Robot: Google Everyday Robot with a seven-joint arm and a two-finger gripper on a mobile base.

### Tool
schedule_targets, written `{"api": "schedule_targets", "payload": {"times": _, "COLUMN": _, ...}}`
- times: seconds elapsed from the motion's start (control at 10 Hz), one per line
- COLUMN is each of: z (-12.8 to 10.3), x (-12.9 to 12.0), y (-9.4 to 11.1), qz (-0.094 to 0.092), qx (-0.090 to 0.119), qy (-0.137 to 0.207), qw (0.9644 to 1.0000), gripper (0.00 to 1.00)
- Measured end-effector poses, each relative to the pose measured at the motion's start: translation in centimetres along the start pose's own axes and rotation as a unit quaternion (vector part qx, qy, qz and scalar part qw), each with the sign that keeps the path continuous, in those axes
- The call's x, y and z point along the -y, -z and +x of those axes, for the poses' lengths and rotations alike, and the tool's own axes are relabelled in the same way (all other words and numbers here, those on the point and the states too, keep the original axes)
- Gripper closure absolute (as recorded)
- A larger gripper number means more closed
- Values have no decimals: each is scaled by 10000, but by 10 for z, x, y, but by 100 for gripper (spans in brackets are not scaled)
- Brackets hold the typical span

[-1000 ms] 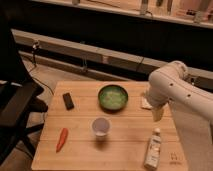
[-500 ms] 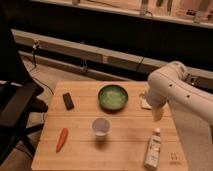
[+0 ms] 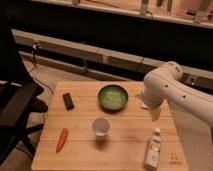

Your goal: Pick up the ceramic cup

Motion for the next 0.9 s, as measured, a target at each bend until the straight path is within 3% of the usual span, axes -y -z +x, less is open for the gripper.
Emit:
{"api": "schedule_targets", "payload": {"times": 0.3, "z": -22, "x": 11, "y": -1, "qz": 2, "qx": 62, "qy": 428, "qw": 9991, "gripper": 20}}
{"api": "schedule_targets", "payload": {"times": 0.6, "z": -20, "x": 9, "y": -1, "qz": -1, "qx": 81, "qy": 746, "qw": 9972, "gripper": 20}}
{"api": "schedule_targets", "payload": {"times": 0.9, "z": -39, "x": 17, "y": -2, "qz": -16, "qx": 160, "qy": 1198, "qw": 9927, "gripper": 20}}
